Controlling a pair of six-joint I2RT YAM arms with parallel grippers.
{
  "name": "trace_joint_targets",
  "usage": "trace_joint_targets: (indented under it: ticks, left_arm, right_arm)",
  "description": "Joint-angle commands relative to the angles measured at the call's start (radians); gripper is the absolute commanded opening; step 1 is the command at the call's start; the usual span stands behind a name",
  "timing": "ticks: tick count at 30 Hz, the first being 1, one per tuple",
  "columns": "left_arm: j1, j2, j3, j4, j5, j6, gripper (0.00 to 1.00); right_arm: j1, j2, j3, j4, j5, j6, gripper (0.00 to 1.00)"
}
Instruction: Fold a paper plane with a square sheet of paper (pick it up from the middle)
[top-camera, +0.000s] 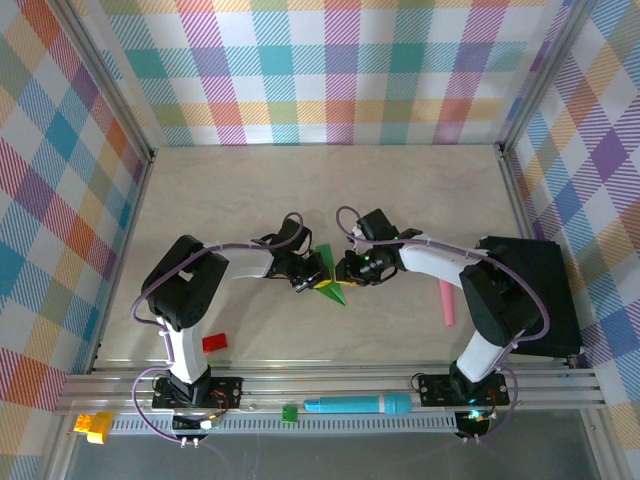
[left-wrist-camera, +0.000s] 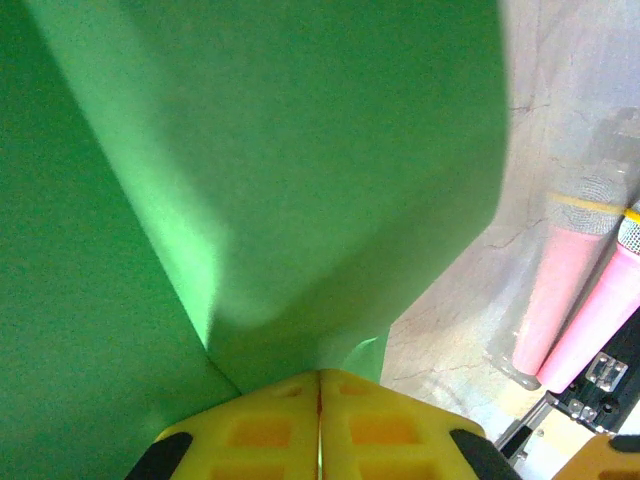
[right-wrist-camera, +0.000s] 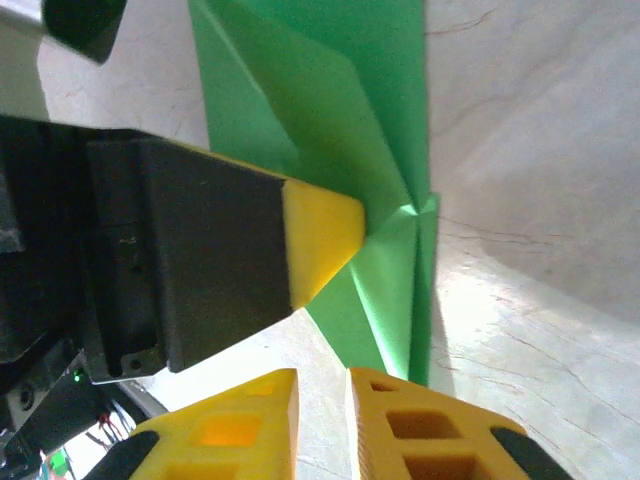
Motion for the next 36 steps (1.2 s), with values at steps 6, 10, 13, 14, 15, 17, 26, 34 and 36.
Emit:
trace_joint_targets:
  ticks: [6, 10, 13, 14, 15, 17, 26, 34, 36]
  left_arm:
    - [-0.007, 0.041, -0.019, -0.086, -0.057, 0.003, 0.08]
    - [-0.008, 0.04, -0.017, -0.078, -0.053, -0.001, 0.08]
    - [-0.008, 0.042, -0.018, -0.072, -0.051, -0.007, 0.08]
    - [-0.008, 0.042, -0.017, -0.071, -0.051, -0.008, 0.09]
    - [-0.008, 0.041, -0.019, -0.07, -0.052, -0.008, 0.09]
    - [-0.008, 0.042, -0.019, -0.068, -0.052, -0.01, 0.09]
    - [-0.008, 0.042, -0.024, -0.064, -0.056, -0.018, 0.1]
    - [-0.008, 0.044, -0.025, -0.061, -0.06, -0.025, 0.1]
    - [-0.008, 0.044, -0.025, -0.061, -0.061, -0.026, 0.1]
  right_arm:
    - [-0.001, 0.094, 0.014, 0.047, -0.095, -0.016, 0.12]
    - [-0.001, 0.12, 0.007, 0.062, -0.112, -0.02, 0.1]
    - [0.0, 0.132, 0.002, 0.065, -0.122, -0.023, 0.1]
    - [0.001, 0.135, 0.0, 0.065, -0.124, -0.026, 0.1]
    - [0.001, 0.138, -0.001, 0.065, -0.125, -0.027, 0.1]
    - [0.001, 0.147, -0.005, 0.065, -0.128, -0.027, 0.1]
    - [0.002, 0.171, -0.016, 0.073, -0.153, -0.031, 0.1]
    - [0.004, 0.182, -0.035, 0.079, -0.17, -0.036, 0.1]
    - [0.004, 0.182, -0.042, 0.082, -0.176, -0.036, 0.1]
